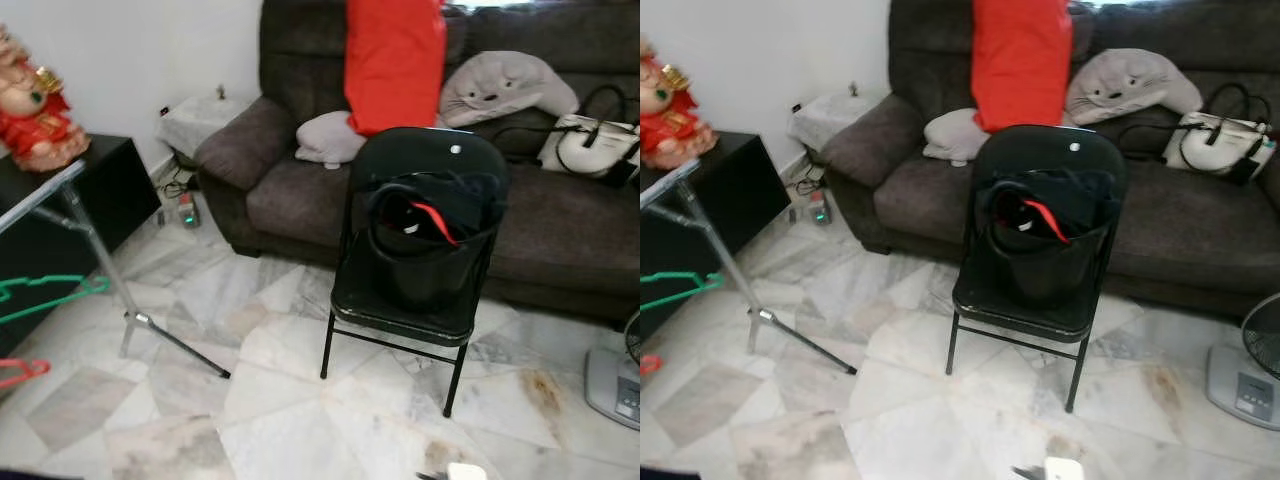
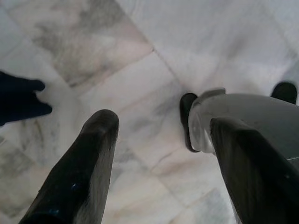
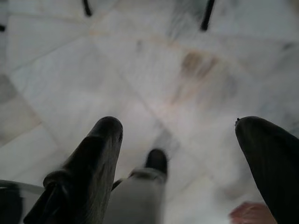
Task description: Hang hanger
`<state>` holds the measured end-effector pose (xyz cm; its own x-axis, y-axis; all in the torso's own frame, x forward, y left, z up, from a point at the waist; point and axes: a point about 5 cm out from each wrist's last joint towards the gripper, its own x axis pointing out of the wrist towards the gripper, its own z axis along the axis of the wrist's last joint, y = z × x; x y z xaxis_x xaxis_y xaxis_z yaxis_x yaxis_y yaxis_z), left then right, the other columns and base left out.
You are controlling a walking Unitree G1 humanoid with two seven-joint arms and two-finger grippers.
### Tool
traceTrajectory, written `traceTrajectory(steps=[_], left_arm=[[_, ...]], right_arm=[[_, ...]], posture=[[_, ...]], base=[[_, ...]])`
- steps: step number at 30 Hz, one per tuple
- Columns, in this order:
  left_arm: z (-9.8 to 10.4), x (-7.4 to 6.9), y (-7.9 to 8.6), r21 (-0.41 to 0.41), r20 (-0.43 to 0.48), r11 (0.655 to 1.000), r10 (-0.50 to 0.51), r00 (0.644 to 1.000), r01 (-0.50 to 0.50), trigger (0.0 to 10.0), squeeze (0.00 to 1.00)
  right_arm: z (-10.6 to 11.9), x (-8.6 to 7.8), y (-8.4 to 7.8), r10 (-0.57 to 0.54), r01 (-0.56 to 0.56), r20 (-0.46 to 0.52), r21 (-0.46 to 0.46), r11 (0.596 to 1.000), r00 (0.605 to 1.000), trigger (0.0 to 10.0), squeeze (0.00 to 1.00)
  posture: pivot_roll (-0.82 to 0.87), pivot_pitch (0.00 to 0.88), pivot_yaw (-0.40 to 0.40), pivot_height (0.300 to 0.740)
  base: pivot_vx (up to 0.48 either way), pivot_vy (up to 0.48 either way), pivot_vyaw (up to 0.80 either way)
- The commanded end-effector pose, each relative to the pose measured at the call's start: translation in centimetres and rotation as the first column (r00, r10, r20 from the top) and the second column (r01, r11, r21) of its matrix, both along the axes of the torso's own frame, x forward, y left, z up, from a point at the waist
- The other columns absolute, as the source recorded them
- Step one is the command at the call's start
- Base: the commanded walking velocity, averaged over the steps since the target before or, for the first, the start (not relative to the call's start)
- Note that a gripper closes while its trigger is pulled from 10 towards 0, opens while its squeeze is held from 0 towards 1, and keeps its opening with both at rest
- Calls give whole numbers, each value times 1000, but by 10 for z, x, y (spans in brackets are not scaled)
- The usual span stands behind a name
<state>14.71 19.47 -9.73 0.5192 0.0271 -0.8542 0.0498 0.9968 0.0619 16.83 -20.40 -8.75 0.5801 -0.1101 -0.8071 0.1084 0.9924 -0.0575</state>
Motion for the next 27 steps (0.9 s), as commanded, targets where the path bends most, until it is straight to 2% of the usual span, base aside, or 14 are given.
traceTrajectory(steps=[1, 27], left_arm=[[-2, -9, 13, 27, -35, 999, 20, 999, -19, 10000, 0], [-2, -10, 13, 24, -37, 999, 25, 999, -24, 10000, 0]], right_arm=[[0, 6, 14, 16, -16, 14, 32, 999, 1000, 10000, 0], [1, 6, 14, 24, -25, 26, 35, 999, 999, 10000, 0]], posture=[[39, 56, 64, 740], [45, 62, 63, 740]], base=[[300, 0, 0], [297, 0, 0]])
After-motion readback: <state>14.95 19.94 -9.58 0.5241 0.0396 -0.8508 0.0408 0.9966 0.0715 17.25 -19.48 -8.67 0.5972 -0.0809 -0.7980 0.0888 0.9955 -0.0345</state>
